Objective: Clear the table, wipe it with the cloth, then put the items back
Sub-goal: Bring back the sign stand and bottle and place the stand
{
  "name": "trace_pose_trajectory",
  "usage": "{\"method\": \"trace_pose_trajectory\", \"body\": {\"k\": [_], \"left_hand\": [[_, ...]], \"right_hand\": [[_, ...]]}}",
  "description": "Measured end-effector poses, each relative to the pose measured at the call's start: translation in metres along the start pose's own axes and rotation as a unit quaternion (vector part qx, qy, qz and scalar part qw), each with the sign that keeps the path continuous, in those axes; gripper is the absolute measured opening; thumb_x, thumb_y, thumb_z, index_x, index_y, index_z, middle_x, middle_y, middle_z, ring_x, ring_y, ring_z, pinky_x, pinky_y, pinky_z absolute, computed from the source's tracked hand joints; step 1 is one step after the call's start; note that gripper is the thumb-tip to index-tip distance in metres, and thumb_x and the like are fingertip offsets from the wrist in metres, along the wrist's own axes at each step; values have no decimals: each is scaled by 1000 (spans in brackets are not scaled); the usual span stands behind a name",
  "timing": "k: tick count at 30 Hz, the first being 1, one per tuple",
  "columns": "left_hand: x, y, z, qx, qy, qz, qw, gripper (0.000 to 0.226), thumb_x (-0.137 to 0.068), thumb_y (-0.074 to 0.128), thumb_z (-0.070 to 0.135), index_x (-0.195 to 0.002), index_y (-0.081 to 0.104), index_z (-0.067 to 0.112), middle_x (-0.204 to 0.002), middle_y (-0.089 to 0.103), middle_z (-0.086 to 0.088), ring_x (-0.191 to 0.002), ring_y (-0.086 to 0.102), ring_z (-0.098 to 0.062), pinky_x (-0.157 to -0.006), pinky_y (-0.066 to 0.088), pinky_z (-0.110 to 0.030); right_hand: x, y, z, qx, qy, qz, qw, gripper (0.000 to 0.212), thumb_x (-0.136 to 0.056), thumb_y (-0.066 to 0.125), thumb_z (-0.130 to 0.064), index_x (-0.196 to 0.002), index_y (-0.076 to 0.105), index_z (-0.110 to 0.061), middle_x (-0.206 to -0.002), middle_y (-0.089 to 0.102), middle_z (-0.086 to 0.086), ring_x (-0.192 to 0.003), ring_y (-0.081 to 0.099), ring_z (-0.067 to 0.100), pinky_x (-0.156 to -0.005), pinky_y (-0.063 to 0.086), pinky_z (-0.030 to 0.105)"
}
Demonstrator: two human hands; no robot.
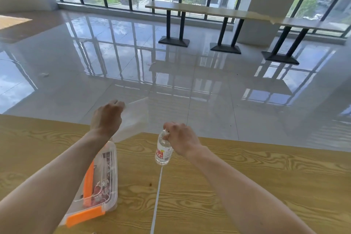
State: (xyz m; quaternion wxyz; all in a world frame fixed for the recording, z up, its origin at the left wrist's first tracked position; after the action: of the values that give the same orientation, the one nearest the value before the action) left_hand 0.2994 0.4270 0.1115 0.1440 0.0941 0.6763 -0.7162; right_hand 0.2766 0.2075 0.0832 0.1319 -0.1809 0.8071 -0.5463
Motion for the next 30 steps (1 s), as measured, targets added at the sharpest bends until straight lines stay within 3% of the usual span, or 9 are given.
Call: {"method": "trace_pose_trajectory", "body": {"k": [5, 11, 18, 25, 30], "left_hand": [[12, -15, 60, 45, 59, 12, 997, 25, -72, 52, -13, -83, 61, 7, -79, 59, -14, -66, 60, -42, -56, 39, -35], [35, -4, 131, 84, 117, -29, 989, 23, -71, 51, -12, -77, 57, 8, -72, 55, -9, -61, 58, -38, -56, 51, -41], [63, -3, 225, 132, 188, -44, 972, 24, -70, 46, -15, -73, 54, 8, -69, 53, -7, -59, 55, -35, -53, 51, -44], [95, -10, 331, 135, 230, -45, 963, 24, -68, 47, -16, -69, 51, 7, -66, 49, -6, -57, 53, -34, -52, 49, -42], [114, -3, 404, 131, 230, -51, 963, 24, -71, 48, -13, -78, 58, 8, -73, 55, -7, -62, 57, -36, -54, 51, -43]], "right_hand": [[41, -20, 38, 4, 51, 15, 999, 22, -97, 62, -16, -118, 61, -10, -113, 69, 9, -99, 65, 32, -80, 53, 40], [99, -41, 87, 10, 119, 38, 992, 23, -96, 61, -18, -119, 61, -12, -113, 70, 8, -100, 65, 30, -77, 49, 35], [178, -68, 148, 21, 203, 60, 977, 23, -97, 58, -22, -118, 60, -11, -115, 67, 11, -100, 63, 33, -82, 53, 41], [262, -93, 222, 10, 252, 84, 964, 15, -96, 61, -21, -107, 60, -11, -109, 67, 7, -94, 63, 27, -82, 54, 45], [317, -113, 286, 4, 265, 93, 960, 12, -97, 61, -21, -105, 59, -13, -109, 67, 4, -88, 60, 21, -76, 50, 38]]}}
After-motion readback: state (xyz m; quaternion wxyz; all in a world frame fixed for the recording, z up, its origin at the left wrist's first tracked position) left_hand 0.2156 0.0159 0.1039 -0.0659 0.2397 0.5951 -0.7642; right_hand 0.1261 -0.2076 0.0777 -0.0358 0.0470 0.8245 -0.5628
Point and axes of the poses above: each hand's wrist, its own x-axis away from the middle knuckle, its own y-axis out of the palm, z = x × y, the point moved 10 cm from there along -x, towards the middle knuckle
